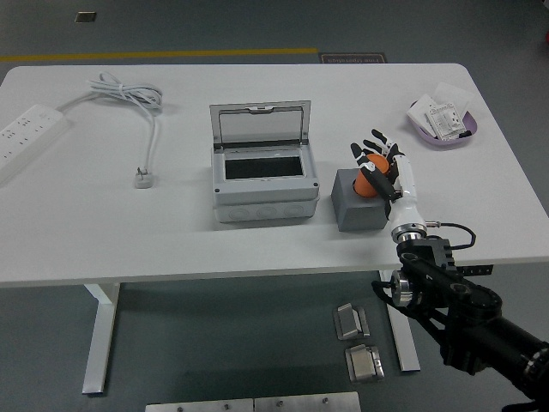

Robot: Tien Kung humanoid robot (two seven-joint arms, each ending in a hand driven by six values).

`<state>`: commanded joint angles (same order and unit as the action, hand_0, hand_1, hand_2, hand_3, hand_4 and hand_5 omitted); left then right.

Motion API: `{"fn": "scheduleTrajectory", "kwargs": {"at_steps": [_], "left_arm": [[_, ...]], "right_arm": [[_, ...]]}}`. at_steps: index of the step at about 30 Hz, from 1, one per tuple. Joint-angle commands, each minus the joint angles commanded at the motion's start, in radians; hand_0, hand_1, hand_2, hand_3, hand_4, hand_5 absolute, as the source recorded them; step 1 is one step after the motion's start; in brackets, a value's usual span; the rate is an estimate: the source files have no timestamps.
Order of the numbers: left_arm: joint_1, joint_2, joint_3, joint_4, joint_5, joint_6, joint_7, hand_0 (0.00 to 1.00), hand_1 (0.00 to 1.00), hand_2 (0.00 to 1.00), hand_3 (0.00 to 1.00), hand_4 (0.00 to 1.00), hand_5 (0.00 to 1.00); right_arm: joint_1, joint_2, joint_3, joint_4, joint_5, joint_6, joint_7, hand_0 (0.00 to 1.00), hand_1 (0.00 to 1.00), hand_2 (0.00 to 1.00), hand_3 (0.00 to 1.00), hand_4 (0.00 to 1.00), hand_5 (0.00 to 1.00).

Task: Fetch the battery,place it into the box,close the lid of the box

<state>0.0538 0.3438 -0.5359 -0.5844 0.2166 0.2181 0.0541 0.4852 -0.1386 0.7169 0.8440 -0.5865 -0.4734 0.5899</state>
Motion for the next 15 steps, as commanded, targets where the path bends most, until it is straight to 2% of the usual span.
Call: {"fn": "scheduleTrajectory", "kwargs": {"at_steps": [6,7,12,13,15], "left_arm": [[-0.001,0.0,0.0,0.0,-0.001,0.001,-0.001,0.655,0.717,0.625,0.679,0.381,0.002],[-0.001,0.0,0.0,0.0,-0.001,0.001,-0.001,0.655,0.717,0.626,0.68,0.382,0.002],[-0.002,0.0,0.001,0.0,-0.002,0.001,-0.002,0.655,0.717,0.626,0.68,0.382,0.002],[-0.002,-0.001,0.0,0.0,-0.002,0.001,-0.001,0.655,0.718,0.626,0.679,0.381,0.002],[-0.001,-0.001,0.0,0.0,-0.001,0.001,-0.001,0.655,0.718,0.626,0.679,0.381,0.002]], "right_arm": [[0.0,0.001,0.0,0.001,-0.011,-0.005,-0.006,0.735,0.745,0.757,0.82,0.792,0.336],[0.0,0.001,0.0,0.001,-0.012,-0.006,-0.007,0.675,0.702,0.712,0.777,0.665,0.206],[0.001,0.001,0.001,0.003,-0.018,-0.007,-0.012,0.675,0.702,0.712,0.777,0.665,0.206],[0.001,0.001,0.001,0.003,-0.019,-0.007,-0.013,0.658,0.69,0.702,0.755,0.497,0.092],[0.001,0.001,0.001,0.004,-0.02,-0.006,-0.014,0.658,0.69,0.702,0.755,0.497,0.092]]}}
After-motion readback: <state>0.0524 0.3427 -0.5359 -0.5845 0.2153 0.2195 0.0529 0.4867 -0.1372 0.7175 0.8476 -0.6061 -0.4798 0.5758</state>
